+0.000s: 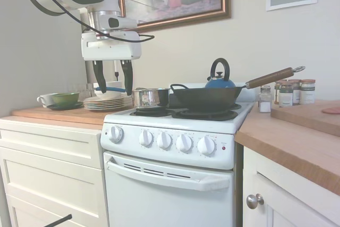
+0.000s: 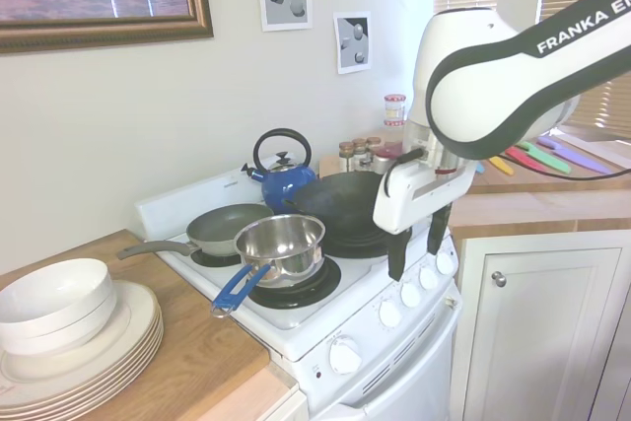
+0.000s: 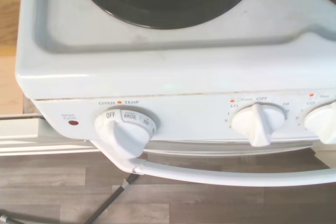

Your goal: Turn on the stove on the bottom right

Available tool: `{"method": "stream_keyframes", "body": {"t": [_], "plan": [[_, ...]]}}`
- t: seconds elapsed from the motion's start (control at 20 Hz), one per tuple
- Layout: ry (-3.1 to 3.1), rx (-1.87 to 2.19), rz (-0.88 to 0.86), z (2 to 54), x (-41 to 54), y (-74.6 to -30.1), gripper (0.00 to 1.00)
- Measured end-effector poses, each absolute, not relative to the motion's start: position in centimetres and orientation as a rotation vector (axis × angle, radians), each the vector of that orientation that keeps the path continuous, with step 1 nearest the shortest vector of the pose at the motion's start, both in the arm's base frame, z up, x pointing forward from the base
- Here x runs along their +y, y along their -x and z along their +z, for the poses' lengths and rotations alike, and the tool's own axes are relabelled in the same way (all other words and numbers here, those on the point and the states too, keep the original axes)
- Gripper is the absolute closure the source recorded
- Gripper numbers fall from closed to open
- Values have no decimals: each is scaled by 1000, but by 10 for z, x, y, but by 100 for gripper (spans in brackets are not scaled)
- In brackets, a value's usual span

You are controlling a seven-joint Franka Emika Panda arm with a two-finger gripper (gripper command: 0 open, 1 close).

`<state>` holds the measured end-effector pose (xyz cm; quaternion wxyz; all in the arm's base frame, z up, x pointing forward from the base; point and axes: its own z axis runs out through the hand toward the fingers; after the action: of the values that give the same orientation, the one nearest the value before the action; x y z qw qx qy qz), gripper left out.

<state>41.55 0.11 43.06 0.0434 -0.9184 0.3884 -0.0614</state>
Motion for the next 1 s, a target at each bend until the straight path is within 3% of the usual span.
{"method": "stream_keyframes", "body": {"t": [1.0], "plan": [[2726, 1243, -82, 404, -86, -427, 0]]}}
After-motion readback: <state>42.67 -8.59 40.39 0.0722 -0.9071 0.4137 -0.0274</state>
